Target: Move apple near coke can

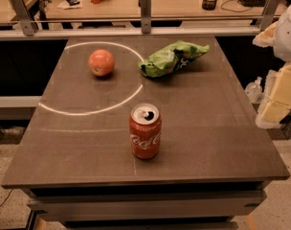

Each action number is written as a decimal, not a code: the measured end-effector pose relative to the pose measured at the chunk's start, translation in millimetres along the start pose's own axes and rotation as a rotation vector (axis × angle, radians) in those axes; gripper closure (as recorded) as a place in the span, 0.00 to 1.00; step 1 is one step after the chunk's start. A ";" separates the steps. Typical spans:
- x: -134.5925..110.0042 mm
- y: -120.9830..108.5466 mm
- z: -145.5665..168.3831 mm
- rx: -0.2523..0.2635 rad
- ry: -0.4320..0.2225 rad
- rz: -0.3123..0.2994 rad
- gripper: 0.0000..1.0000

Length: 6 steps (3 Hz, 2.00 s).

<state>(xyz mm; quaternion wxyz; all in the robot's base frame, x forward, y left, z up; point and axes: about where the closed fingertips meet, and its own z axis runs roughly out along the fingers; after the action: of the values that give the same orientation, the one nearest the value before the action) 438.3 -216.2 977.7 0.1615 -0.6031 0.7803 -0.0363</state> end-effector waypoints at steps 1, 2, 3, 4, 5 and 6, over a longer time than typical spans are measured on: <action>0.0 0.0 0.0 0.000 0.000 0.000 0.00; -13.7 -8.6 0.8 0.029 -0.090 0.040 0.00; -40.7 -20.3 0.1 0.098 -0.251 0.062 0.00; -77.8 -41.7 -0.4 0.175 -0.410 0.070 0.00; -113.8 -67.8 4.1 0.223 -0.502 0.075 0.00; -146.7 -93.6 21.5 0.212 -0.557 0.086 0.00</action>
Offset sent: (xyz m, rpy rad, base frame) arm 0.0397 0.0334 0.0142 0.3077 -0.1402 -0.0730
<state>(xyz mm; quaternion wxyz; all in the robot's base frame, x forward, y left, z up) 563.9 -98.8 1011.5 0.4330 -0.5361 0.7225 0.0561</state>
